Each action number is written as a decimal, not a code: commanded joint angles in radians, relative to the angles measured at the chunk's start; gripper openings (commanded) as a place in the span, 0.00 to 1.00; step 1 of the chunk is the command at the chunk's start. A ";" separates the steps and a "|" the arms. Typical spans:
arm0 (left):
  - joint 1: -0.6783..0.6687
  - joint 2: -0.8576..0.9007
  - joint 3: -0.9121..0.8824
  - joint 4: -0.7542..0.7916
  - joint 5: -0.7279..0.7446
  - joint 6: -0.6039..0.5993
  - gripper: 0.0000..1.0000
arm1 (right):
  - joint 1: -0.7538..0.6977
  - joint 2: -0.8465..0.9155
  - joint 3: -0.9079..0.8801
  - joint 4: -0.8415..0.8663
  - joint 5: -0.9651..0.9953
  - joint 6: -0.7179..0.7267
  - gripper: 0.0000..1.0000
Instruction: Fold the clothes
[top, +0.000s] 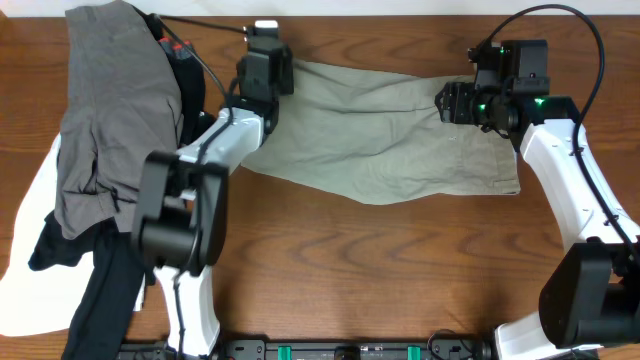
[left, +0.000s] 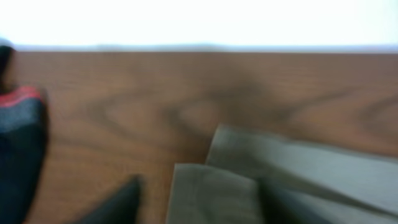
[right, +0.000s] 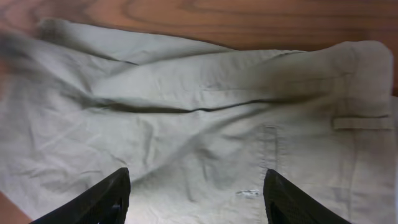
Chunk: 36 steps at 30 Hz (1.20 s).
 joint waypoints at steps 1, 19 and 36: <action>0.027 0.075 0.006 -0.014 -0.063 -0.003 0.98 | 0.007 0.004 -0.008 -0.009 0.067 0.008 0.64; 0.046 -0.183 0.006 -0.535 0.164 -0.024 1.00 | -0.219 0.021 -0.010 -0.112 0.032 0.008 0.01; 0.048 -0.128 0.005 -0.585 0.455 0.142 0.06 | -0.328 0.225 -0.010 -0.163 -0.161 -0.065 0.02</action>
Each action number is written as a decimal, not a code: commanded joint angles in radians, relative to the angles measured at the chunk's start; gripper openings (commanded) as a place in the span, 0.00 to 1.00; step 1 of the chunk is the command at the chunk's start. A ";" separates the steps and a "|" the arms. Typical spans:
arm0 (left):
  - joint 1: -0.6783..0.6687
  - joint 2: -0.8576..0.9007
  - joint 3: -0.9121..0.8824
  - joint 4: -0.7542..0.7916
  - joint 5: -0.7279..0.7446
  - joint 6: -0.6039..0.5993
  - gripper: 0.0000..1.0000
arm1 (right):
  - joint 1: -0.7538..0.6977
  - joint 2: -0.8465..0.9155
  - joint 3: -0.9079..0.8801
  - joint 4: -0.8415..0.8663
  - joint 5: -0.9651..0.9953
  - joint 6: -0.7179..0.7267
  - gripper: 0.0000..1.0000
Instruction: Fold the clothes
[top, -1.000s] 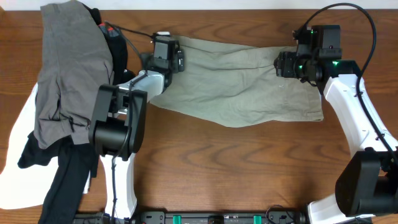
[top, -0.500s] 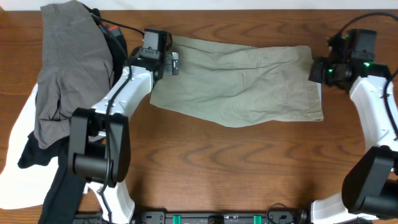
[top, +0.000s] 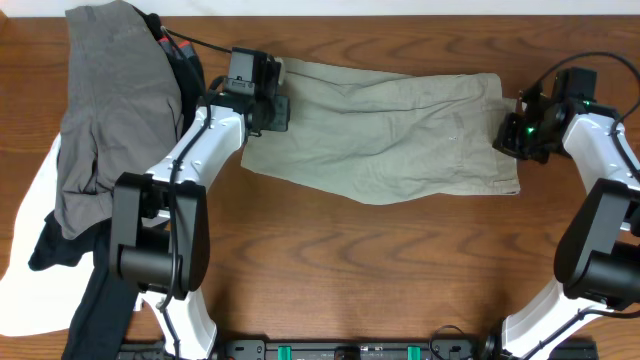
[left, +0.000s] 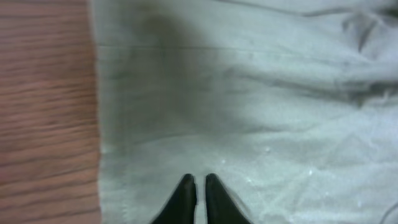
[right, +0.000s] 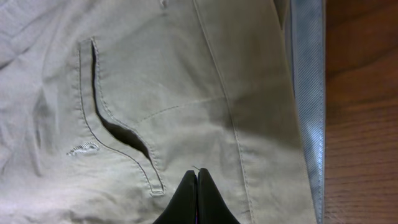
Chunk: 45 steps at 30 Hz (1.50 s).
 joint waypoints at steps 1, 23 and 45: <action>0.004 0.048 0.010 -0.005 0.046 0.051 0.06 | -0.030 0.004 -0.003 -0.001 -0.044 -0.033 0.05; 0.003 0.168 0.008 -0.055 0.049 0.051 0.06 | -0.108 0.137 -0.003 0.102 0.035 -0.097 0.64; 0.003 0.168 0.008 -0.085 0.049 0.051 0.06 | -0.023 0.251 0.010 0.080 -0.092 -0.104 0.17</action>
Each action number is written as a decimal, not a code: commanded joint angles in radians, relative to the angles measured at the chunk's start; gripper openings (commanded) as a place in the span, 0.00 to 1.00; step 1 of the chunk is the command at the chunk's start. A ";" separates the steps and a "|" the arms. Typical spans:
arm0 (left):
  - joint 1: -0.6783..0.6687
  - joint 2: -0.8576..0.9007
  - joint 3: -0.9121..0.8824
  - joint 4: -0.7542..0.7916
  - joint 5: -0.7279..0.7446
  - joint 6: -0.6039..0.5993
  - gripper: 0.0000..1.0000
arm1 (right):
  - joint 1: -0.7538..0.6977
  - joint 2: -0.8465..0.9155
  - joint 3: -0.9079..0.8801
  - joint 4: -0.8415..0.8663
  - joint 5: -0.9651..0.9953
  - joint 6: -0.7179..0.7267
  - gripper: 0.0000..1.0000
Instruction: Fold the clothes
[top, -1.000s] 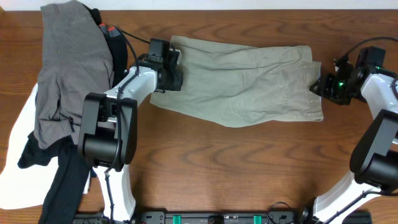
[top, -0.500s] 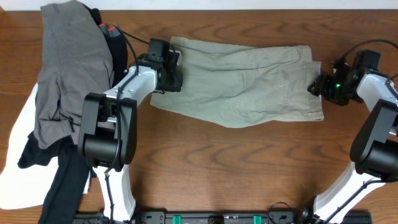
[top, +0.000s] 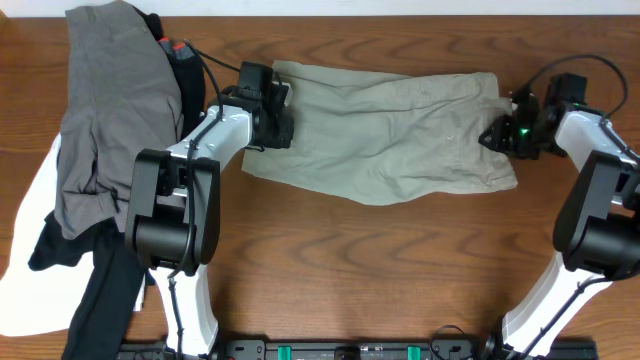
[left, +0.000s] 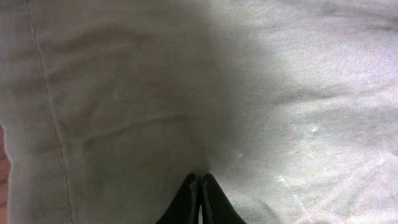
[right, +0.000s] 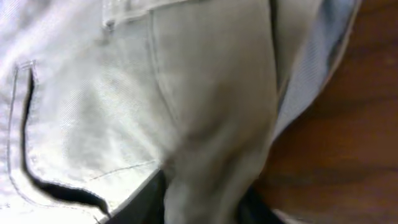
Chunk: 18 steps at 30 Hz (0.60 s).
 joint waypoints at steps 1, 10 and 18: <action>0.001 0.032 -0.006 -0.023 -0.002 0.014 0.06 | -0.023 0.072 -0.025 -0.037 -0.008 0.013 0.09; -0.003 0.032 -0.006 -0.061 -0.002 0.014 0.06 | -0.200 0.072 0.109 -0.136 -0.132 0.024 0.01; -0.056 0.032 -0.006 -0.097 0.006 -0.002 0.06 | -0.191 0.072 0.281 -0.320 -0.164 -0.068 0.01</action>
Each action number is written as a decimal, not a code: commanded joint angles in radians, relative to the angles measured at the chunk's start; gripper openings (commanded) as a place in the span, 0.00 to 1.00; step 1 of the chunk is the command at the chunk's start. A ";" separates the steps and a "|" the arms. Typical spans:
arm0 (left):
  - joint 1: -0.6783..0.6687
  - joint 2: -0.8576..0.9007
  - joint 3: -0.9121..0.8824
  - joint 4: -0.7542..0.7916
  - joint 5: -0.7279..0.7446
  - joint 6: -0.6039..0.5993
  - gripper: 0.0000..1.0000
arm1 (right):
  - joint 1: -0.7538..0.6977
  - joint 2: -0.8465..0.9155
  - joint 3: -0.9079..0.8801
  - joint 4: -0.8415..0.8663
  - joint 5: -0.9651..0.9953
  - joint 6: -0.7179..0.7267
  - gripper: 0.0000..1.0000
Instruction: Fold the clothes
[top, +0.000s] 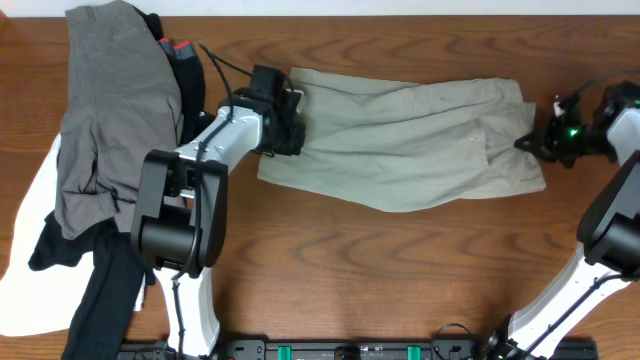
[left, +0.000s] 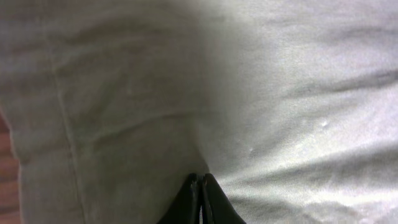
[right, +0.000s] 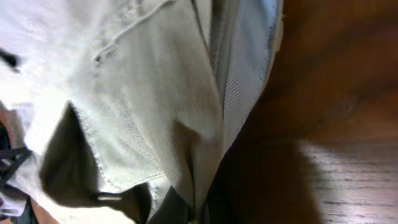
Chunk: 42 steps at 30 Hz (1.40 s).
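Khaki shorts (top: 400, 130) lie spread flat across the far half of the wooden table (top: 330, 260). My left gripper (top: 288, 130) sits on their left end. In the left wrist view it (left: 200, 179) is shut, with its tips pinching the cloth (left: 298, 93). My right gripper (top: 535, 143) is at the shorts' right end, at the waistband. The right wrist view shows it (right: 202, 211) shut on a raised fold of waistband (right: 143, 93), whose pale lining is turned outward.
A pile of clothes covers the left side: a grey garment (top: 110, 110), black cloth (top: 95, 290) and a white piece (top: 30, 240). A black and red object (top: 182, 55) with cables lies by the left arm. Bare wood (right: 336, 93) is right of the waistband.
Both grippers have moved to the right with the shorts held in them. The shorts now lie further right, and their waistband end reaches closer to the table's right side.
Both grippers were open above the shorts, the left by the far left corner, the right over the pocket area. Then each was shut at its own end of the shorts. Then the waistband was bunched in the right gripper. Now the shorts are shifted right.
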 joint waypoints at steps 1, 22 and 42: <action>-0.019 0.032 -0.014 -0.028 -0.037 -0.006 0.06 | 0.026 0.004 0.084 -0.049 -0.009 -0.072 0.01; -0.043 0.032 -0.014 -0.020 -0.032 -0.031 0.06 | 0.679 -0.015 0.383 -0.118 -0.074 -0.060 0.01; -0.024 0.007 -0.014 -0.014 -0.031 -0.087 0.06 | 0.876 -0.015 0.415 0.108 -0.069 0.137 0.01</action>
